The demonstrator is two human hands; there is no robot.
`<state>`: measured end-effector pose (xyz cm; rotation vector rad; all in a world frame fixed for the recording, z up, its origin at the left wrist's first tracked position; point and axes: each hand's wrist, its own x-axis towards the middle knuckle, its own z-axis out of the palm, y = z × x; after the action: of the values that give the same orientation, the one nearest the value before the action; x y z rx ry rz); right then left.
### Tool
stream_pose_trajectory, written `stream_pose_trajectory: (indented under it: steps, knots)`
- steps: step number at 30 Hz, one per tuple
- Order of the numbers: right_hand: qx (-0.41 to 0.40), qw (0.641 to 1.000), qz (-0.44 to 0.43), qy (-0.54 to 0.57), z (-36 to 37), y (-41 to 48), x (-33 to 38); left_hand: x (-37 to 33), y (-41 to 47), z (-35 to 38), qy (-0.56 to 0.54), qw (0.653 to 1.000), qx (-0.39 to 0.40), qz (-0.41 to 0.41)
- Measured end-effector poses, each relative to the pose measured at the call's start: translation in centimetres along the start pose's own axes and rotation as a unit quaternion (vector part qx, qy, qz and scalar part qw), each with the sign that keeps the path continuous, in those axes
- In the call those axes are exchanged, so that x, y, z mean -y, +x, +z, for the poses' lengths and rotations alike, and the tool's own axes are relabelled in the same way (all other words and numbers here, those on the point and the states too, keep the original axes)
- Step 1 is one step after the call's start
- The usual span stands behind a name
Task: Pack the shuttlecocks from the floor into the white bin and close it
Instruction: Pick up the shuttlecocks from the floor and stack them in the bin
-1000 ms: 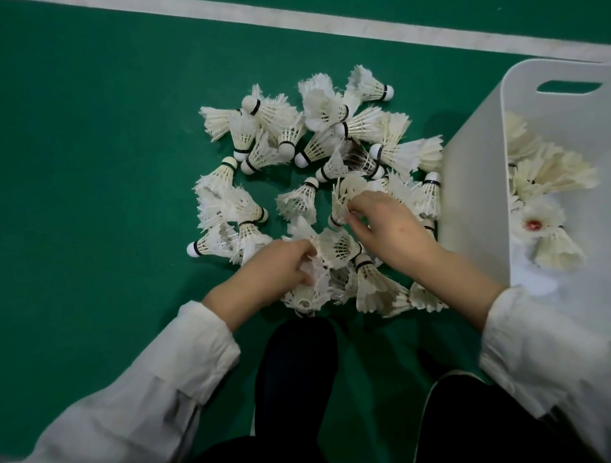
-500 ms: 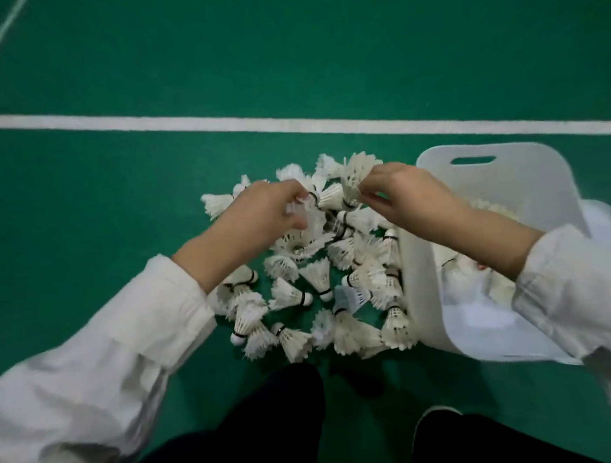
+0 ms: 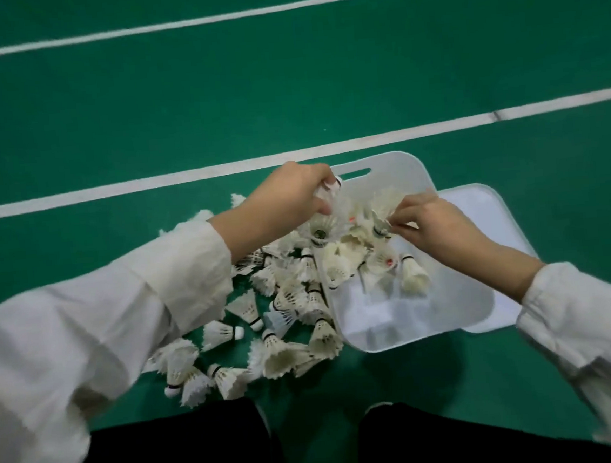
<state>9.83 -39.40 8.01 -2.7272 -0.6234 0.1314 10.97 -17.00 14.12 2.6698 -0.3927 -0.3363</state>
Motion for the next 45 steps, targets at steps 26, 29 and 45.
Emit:
stream_pose_trajectory:
  steps: [26, 29, 45]
  knots:
    - [0.050, 0.972, 0.104, 0.204, 9.0, -0.4, -3.6, 0.4, 1.2, 11.6, -0.139, 0.986, 0.062, -0.062]
    - [0.065, 0.970, 0.078, 0.220, 7.3, -0.6, -2.8, -0.6, 1.1, 11.7, -0.154, 0.983, 0.094, -0.019]
    - [-0.071, 0.905, 0.258, 0.330, 9.0, 6.9, -5.8, 0.7, 0.7, 12.0, -0.107, 0.992, 0.033, -0.063]
